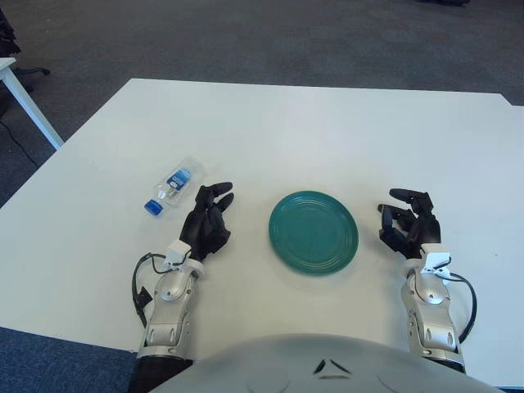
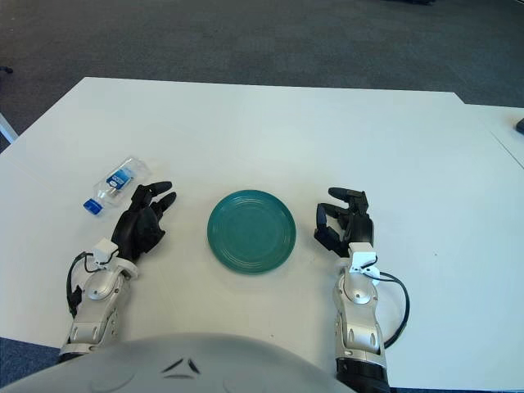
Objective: Put the bottle into the plate.
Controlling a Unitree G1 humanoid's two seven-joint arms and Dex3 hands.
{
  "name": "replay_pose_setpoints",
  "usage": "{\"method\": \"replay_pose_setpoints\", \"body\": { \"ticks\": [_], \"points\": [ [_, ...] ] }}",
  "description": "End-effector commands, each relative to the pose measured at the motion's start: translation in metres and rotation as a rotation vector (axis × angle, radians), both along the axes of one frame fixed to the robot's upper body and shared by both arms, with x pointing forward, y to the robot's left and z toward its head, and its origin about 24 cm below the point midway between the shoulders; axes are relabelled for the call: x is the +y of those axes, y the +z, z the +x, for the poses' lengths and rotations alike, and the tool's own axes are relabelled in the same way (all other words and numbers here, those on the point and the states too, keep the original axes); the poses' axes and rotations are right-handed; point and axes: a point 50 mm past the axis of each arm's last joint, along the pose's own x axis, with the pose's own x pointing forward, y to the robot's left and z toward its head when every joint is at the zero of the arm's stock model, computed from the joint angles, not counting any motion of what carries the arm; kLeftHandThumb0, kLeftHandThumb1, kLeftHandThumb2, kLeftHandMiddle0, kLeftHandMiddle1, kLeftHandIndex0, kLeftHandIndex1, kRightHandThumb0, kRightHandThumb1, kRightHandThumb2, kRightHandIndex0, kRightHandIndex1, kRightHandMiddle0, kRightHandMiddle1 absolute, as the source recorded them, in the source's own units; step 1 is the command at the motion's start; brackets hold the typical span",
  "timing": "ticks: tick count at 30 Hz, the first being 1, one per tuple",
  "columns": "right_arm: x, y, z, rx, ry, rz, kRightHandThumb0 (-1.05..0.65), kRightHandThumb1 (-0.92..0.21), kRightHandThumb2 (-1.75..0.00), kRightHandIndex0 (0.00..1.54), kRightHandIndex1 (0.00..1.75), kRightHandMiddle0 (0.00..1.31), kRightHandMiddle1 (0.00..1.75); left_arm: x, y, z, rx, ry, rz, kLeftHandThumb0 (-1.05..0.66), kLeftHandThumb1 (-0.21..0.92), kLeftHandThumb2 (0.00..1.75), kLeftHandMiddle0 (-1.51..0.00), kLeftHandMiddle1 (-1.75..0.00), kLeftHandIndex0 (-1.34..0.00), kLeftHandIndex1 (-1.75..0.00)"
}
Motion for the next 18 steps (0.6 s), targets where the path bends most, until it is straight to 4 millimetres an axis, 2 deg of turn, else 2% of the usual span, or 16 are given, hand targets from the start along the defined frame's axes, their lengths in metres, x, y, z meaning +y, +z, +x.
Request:
{"method": "replay_pose_setpoints", "body": {
  "ticks": [1,2,3,4,6,8,13,18],
  "points": [
    [-0.003,-0.014,-0.007,0.092,-0.029,0.01,-0.5,-0.67,-0.86,0.46,0.95,0.1,1.28,-0.012,0.011,-0.009,-0.057,-0.013,0.186,-0.59,0.92,1.0,-0.37,-0.39,0.0,-1.05],
    [-0.004,-0.015,-0.007,0.091,-0.028,0.011,-0.5,-0.67,-0.85,0.47,0.96,0.1,1.28,-0.027,0.032,-0.016,-0.18,-0.031,0.405,-0.68,0.92,0.96,-0.33,-0.36,0.0,-0.95],
    [-0.004,-0.015,-0.007,0.091,-0.027,0.012,-0.5,-0.67,-0.85,0.47,0.96,0.11,1.28,-0.038,0.046,-0.022,-0.279,-0.033,0.549,-0.8,0.92,0.97,-0.27,-0.3,0.0,-0.71],
    [-0.004,-0.015,-0.007,0.09,-0.026,0.014,-0.5,-0.67,-0.85,0.48,0.96,0.11,1.28,-0.044,0.056,-0.025,-0.358,-0.022,0.653,-0.85,0.92,0.97,-0.26,-0.28,0.0,-0.63],
    [-0.004,-0.016,-0.007,0.089,-0.023,0.017,-0.49,-0.66,-0.86,0.48,0.98,0.11,1.29,-0.047,0.061,-0.025,-0.412,-0.003,0.725,-0.96,0.92,0.98,-0.21,-0.18,0.0,-0.36],
    [-0.004,-0.016,-0.007,0.088,-0.022,0.019,-0.49,-0.65,-0.87,0.48,0.98,0.11,1.29,-0.048,0.064,-0.025,-0.433,0.01,0.755,-1.0,0.92,0.98,-0.19,-0.13,0.0,-0.24],
    [-0.003,-0.018,-0.006,0.09,-0.022,0.024,-0.49,-0.63,-0.87,0.48,0.99,0.13,1.31,-0.052,0.068,-0.026,-0.455,0.024,0.788,-1.04,0.92,0.96,-0.14,-0.06,0.0,-0.05],
    [-0.003,-0.018,-0.006,0.093,-0.024,0.023,-0.49,-0.63,-0.87,0.48,1.0,0.14,1.3,-0.056,0.071,-0.029,-0.459,0.026,0.8,-1.05,0.92,0.93,-0.1,-0.03,0.0,-0.01]
  ]
}}
